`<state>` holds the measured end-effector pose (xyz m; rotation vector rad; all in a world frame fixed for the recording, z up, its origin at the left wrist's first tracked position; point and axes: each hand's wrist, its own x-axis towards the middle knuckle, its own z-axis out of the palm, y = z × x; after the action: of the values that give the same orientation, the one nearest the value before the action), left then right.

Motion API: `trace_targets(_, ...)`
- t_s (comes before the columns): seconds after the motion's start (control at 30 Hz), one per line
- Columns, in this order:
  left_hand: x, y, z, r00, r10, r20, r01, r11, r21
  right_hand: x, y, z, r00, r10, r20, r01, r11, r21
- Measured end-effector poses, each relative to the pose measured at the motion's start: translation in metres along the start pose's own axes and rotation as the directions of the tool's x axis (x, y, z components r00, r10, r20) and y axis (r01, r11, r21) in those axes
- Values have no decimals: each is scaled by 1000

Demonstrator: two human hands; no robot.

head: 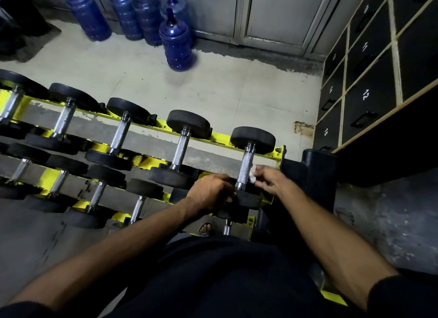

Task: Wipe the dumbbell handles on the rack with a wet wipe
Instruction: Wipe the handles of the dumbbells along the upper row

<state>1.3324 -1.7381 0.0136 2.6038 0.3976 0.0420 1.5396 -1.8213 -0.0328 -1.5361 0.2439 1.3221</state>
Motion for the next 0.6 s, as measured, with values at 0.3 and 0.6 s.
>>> trace_targets(0.3, -2, 2, -1, 999, 23, -41, -24, 1000, -11, -13, 19, -10, 997, -81, 2, 78, 947, -313)
trace_targets(0.6, -3, 1, 2, 999, 10, -33, -10, 1000, 0, -27, 34, 3, 845, -534, 21, 413, 629, -659)
